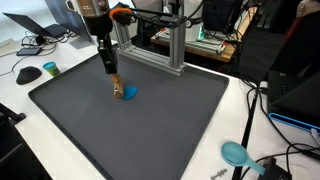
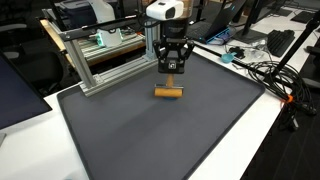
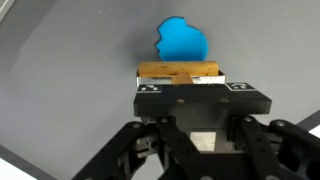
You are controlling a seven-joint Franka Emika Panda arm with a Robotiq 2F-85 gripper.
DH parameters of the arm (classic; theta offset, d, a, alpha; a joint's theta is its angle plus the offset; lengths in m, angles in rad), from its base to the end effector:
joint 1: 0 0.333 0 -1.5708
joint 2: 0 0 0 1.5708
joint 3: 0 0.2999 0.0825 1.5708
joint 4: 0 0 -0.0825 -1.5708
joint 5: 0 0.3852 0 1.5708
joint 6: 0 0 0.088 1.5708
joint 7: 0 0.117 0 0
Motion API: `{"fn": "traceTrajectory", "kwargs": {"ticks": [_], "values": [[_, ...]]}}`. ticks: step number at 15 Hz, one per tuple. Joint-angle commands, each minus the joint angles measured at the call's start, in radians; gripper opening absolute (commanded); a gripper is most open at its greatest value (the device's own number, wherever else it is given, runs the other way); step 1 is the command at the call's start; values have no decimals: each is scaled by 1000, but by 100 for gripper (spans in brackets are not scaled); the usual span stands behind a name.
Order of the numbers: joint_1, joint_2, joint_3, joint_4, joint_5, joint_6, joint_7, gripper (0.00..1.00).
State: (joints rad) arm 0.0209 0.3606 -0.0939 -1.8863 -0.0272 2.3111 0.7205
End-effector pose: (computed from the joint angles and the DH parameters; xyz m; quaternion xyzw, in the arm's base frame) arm 0.6289 -0.0441 0.2977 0.9262 -0.3746 0.0396 0.0150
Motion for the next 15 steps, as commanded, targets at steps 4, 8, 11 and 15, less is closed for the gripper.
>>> {"fn": "traceTrajectory", "kwargs": {"ticks": [4, 8, 11, 15], "values": [[10, 26, -27, 11, 3, 5, 16, 23], [16, 14, -28, 8, 2, 6, 32, 23], [19, -6, -28, 2, 2, 8, 54, 23], [21, -15, -22, 11, 5, -7, 66, 23]]}}
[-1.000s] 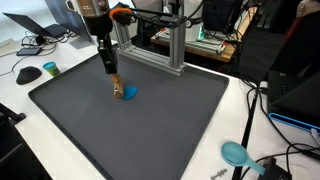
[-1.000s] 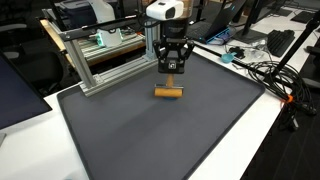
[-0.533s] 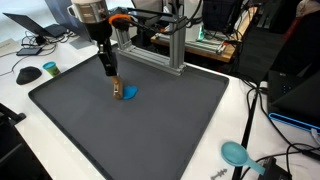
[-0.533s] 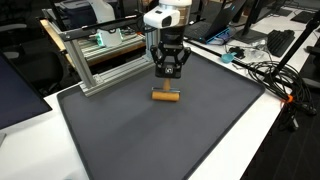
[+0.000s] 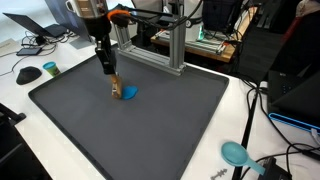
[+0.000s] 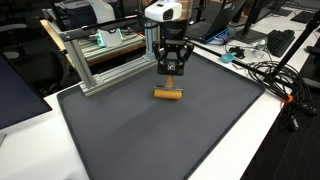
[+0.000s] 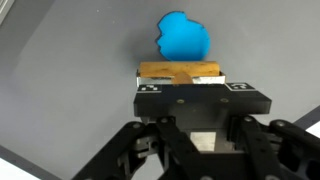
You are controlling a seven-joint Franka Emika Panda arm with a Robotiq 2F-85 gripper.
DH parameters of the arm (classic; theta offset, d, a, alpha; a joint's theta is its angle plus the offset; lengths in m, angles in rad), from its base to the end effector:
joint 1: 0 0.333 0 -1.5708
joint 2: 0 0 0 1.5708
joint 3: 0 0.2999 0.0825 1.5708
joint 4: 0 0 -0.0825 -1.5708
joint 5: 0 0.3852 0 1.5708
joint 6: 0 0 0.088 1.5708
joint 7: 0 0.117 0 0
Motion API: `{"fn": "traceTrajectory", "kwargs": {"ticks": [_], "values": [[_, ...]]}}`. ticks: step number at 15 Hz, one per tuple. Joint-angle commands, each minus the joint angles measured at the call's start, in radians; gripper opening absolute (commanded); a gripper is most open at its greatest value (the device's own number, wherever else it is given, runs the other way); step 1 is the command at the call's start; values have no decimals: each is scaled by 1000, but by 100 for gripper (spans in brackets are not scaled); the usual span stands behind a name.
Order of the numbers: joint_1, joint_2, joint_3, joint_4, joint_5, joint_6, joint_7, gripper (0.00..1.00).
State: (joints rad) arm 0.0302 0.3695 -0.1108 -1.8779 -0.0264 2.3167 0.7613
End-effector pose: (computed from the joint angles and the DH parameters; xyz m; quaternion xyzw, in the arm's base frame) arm 0.6314 -0.0484 0.2967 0.9170 -0.3963 0.0435 0.0162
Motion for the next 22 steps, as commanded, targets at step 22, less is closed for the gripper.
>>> {"fn": "traceTrajectory", "kwargs": {"ticks": [22], "values": [[12, 37, 8, 33, 32, -42, 14, 23]]}}
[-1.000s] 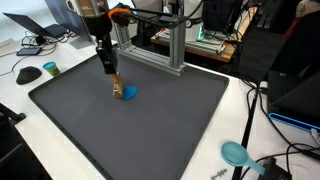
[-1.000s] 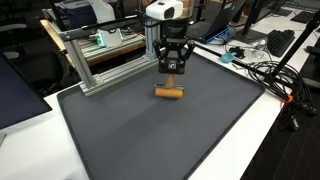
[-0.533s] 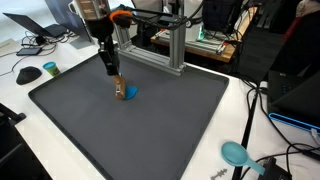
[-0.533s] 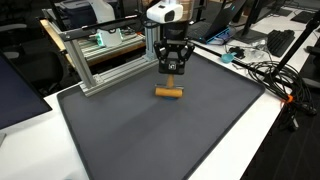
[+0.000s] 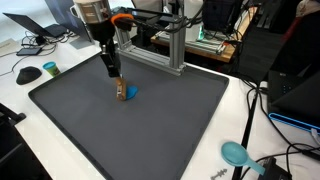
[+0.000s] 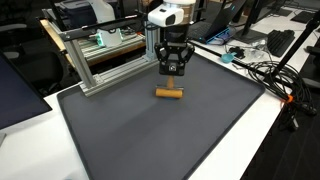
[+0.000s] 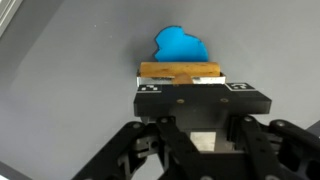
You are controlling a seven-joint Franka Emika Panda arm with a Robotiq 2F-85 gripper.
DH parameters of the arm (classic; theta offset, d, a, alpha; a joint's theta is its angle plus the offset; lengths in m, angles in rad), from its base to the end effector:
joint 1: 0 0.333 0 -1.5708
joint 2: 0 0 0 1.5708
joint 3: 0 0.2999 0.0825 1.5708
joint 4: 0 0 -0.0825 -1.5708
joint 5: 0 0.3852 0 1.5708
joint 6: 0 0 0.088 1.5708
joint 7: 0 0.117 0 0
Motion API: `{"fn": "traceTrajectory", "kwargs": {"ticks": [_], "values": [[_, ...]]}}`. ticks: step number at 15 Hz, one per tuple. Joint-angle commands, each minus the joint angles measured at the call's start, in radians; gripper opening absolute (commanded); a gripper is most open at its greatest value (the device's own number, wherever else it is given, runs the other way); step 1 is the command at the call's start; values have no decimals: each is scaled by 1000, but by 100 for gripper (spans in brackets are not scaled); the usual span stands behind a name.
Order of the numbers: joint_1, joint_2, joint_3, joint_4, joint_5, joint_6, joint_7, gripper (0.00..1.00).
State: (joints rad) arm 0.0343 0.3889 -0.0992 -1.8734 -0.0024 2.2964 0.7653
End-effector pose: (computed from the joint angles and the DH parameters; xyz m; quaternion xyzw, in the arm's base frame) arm 0.6302 -0.0382 0.2843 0.9167 -0.3987 0.0236 0.0123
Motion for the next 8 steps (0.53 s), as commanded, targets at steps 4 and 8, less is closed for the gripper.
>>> {"fn": "traceTrajectory", "kwargs": {"ticks": [4, 8], "values": [[11, 38, -2, 38, 5, -40, 8, 23], [6, 65, 0, 63, 13, -69, -1, 23]]}}
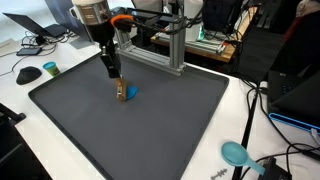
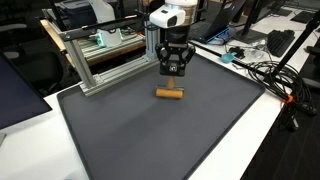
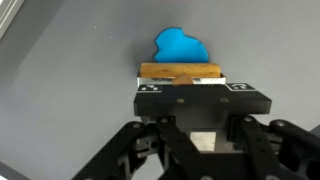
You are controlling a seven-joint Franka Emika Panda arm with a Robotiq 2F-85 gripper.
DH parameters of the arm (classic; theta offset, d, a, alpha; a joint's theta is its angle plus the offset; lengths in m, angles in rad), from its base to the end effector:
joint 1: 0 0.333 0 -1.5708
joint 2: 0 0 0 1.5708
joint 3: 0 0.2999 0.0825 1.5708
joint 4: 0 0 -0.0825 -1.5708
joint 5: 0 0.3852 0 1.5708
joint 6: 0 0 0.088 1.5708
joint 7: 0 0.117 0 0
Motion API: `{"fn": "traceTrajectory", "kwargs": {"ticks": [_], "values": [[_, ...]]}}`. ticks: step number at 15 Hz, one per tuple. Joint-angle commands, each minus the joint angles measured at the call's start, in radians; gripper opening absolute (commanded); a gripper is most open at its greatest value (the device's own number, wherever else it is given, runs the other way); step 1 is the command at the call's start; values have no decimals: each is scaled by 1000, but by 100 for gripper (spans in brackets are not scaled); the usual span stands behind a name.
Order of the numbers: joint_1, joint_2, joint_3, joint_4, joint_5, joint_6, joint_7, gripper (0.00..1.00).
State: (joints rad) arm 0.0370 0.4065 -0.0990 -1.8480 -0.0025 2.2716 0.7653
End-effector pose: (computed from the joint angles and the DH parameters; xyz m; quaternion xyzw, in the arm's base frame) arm 0.6341 -0.0363 0.2822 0.9174 -0.3973 0.0160 0.0159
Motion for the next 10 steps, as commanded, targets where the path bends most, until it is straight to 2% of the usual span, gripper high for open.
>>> {"fn": "traceTrajectory", "kwargs": {"ticks": [1, 10], "values": [[-2, 57, 2, 47, 20, -56, -10, 23], [-28, 122, 9, 131, 75, -157, -60, 23]]}}
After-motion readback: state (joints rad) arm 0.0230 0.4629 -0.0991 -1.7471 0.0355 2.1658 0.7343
